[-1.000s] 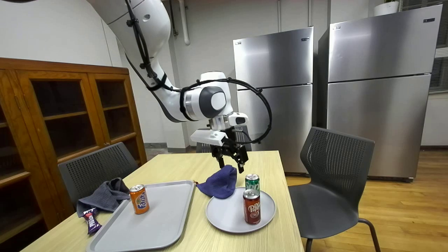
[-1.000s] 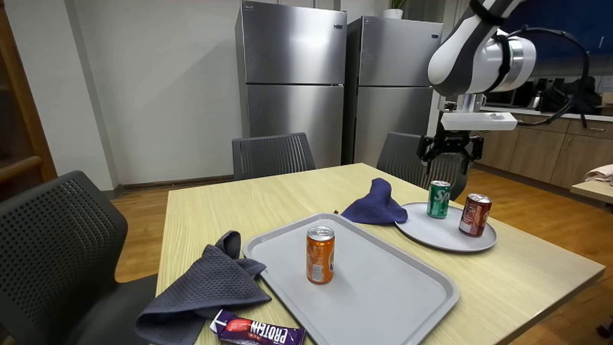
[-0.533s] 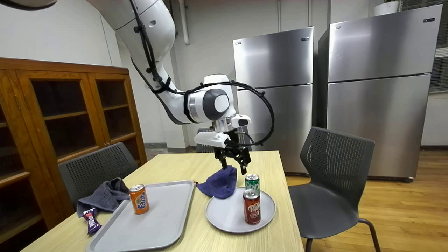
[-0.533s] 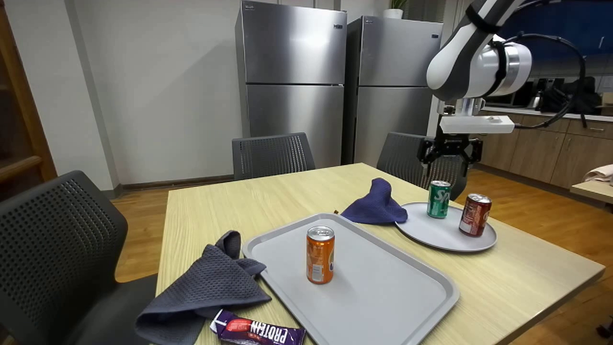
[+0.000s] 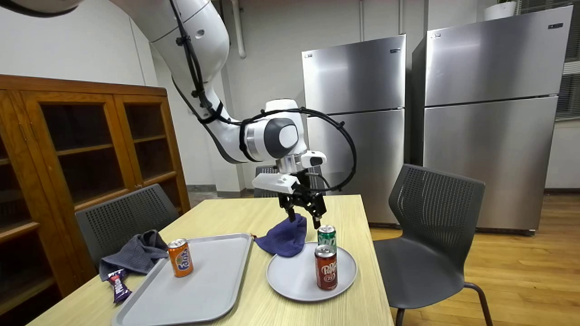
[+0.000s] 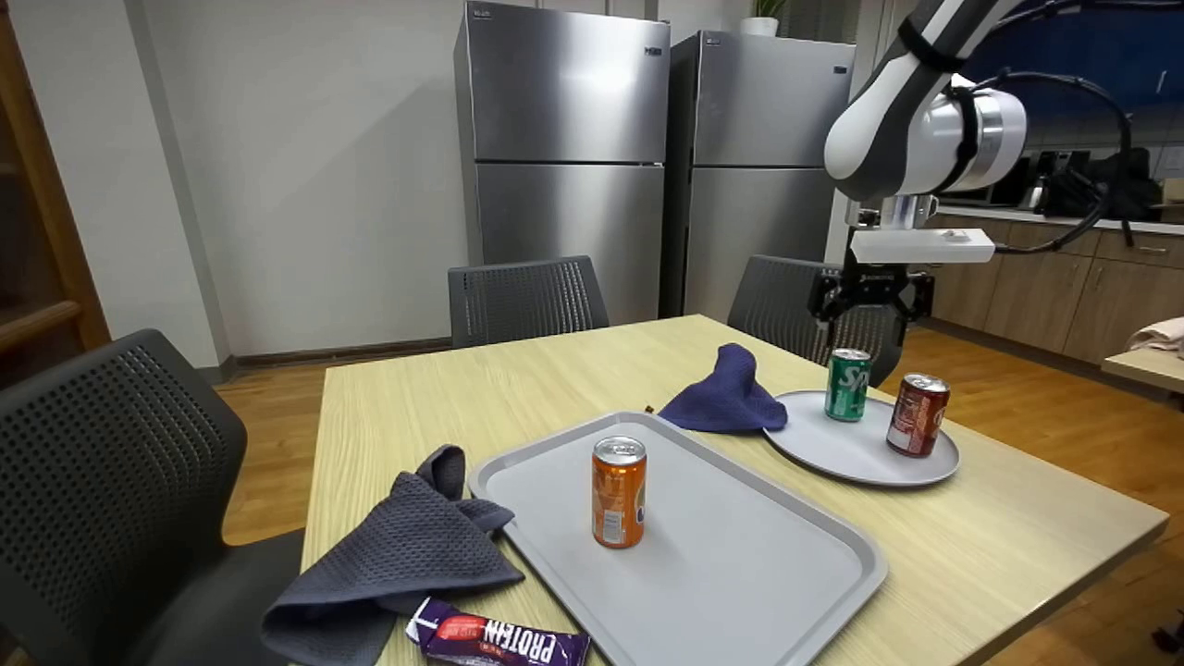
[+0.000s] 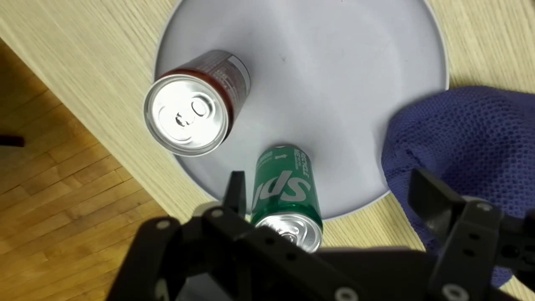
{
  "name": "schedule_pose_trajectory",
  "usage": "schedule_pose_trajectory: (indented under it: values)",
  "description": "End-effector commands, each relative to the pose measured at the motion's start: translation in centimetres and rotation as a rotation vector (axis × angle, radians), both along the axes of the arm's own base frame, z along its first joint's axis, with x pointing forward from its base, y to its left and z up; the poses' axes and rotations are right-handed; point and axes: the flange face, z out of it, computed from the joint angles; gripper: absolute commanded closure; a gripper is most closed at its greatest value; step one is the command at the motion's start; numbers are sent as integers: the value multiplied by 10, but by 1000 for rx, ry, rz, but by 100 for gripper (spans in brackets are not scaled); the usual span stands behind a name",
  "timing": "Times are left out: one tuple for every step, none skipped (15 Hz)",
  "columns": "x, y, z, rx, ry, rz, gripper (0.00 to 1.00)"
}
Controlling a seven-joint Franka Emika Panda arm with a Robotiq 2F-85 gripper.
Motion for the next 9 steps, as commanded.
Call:
schedule_pose_trajectory:
  values:
    - [12, -10, -2, 4, 10, -43, 0]
    - [14, -12, -3, 6, 11, -48, 0]
    - [18, -14, -6, 7, 12, -54, 0]
    - [21, -15, -9, 11, 20, -54, 0]
    - [24, -16, -14, 8, 26, -62, 0]
    - [27, -17, -17, 13, 37, -64, 0]
    - [30, -19, -20, 13, 42, -73, 0]
    - [33, -21, -23, 13, 47, -82, 0]
    - [37, -23, -26, 14, 53, -92, 0]
